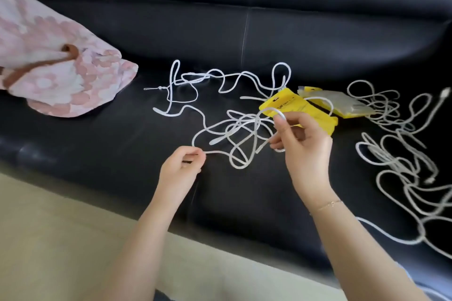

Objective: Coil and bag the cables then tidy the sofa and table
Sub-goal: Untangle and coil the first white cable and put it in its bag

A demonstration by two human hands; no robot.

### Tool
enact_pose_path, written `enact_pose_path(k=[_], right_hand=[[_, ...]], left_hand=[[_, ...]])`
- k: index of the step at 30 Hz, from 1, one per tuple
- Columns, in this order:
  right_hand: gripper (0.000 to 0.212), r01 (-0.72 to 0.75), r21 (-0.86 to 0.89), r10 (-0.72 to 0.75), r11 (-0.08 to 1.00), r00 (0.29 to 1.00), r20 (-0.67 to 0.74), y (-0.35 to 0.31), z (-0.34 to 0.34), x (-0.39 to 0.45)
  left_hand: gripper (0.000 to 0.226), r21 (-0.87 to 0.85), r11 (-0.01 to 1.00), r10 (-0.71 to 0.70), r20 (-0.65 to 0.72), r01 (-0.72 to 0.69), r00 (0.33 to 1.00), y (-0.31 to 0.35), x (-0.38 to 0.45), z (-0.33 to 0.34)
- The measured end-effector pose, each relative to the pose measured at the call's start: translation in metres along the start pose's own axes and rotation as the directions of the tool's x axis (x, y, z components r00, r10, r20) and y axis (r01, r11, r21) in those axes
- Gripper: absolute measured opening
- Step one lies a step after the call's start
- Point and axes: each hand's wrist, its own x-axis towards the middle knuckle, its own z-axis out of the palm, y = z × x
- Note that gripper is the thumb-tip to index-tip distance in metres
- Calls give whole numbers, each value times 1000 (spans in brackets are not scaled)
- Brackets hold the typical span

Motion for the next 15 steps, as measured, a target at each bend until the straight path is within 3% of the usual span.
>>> enact_pose_path(k=[6,10,15], right_hand=[[19,-31,85,29,996,999,24,-51,-22,-5],[14,-125,126,111,984,987,113,-61,-32,-22],[13,-335,100,291,937,906,307,-55,-35,-24]], left_hand=[[14,-122,962,238,-60,-244,969,19,-18,-6],[23,-181,927,351,102,-330,931,37,-39,1],[26,-41,939,339,291,-342,895,43,-54,1]])
